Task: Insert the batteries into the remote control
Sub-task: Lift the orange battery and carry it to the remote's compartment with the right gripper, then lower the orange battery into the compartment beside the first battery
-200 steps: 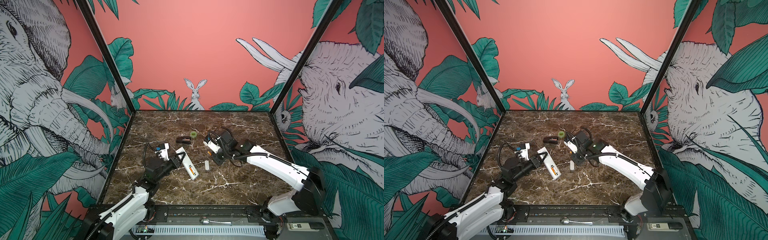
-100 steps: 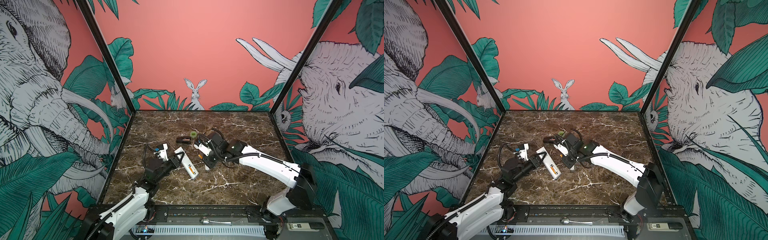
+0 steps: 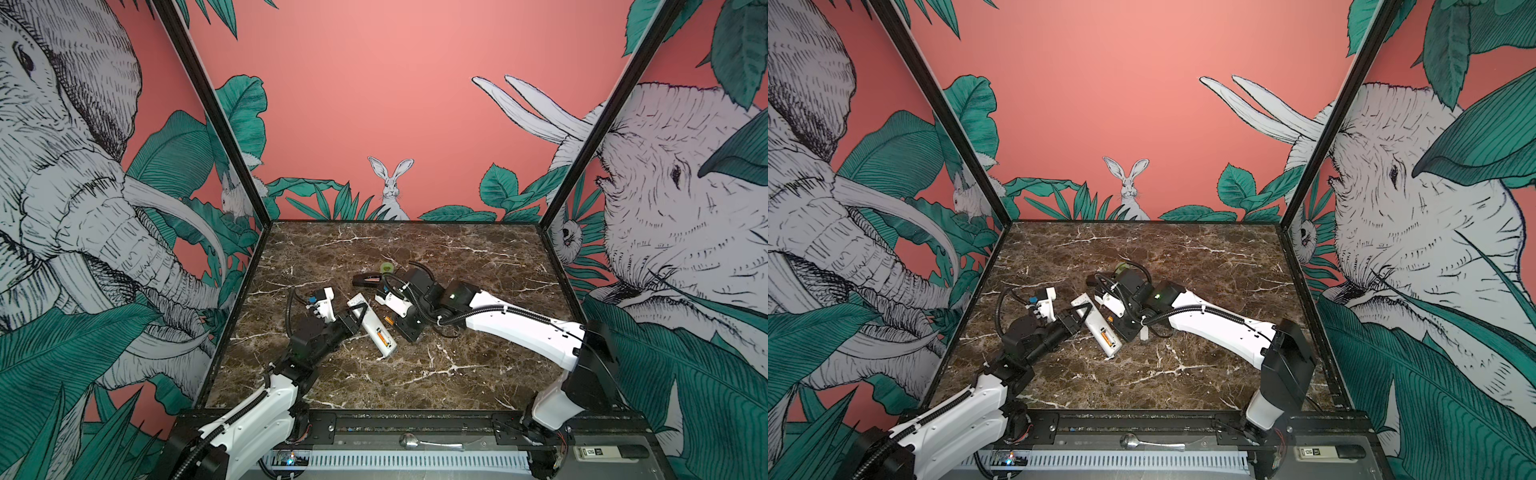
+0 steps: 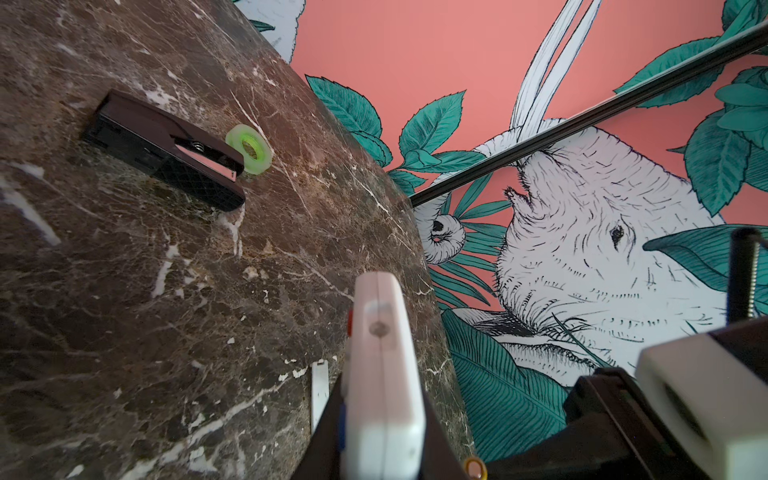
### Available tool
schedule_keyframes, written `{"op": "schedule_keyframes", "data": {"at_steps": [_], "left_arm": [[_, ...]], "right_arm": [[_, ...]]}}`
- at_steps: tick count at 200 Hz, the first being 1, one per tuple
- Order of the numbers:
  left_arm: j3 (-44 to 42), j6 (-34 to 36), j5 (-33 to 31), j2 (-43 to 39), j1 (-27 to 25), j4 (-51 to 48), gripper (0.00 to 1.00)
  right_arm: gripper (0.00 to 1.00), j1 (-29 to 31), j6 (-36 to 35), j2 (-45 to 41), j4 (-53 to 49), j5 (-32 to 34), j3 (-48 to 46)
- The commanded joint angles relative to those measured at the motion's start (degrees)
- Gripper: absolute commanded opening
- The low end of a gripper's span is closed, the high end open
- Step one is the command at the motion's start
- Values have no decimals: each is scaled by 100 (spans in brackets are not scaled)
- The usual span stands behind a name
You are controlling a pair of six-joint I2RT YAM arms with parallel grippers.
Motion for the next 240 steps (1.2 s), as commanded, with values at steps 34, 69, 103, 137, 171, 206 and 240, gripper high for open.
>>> {"op": "schedule_keyframes", "data": {"at_steps": [34, 69, 103, 137, 171, 206, 240], "left_arm": [[-88, -136, -144, -142, 24, 303, 0], [-99, -147, -172, -130, 15, 302, 0], [-116, -178, -171, -108, 23, 350, 0], [-134, -191, -176, -113, 28, 373, 0], [-147, -184, -180, -109, 32, 389, 0], [-187, -198, -177, -117, 19, 404, 0], [-187, -185, -189, -103, 19, 404, 0]], "right_arm": [[0, 99, 80, 171, -50, -127, 197], [0, 131, 81, 211, 15, -219, 166], [0, 136, 80, 247, 52, -283, 105], [0, 130, 90, 231, 68, -330, 39], [0, 132, 109, 211, 188, -443, -66], [0, 131, 120, 305, 183, -418, -101], [0, 142, 144, 342, 169, -418, -136]]}}
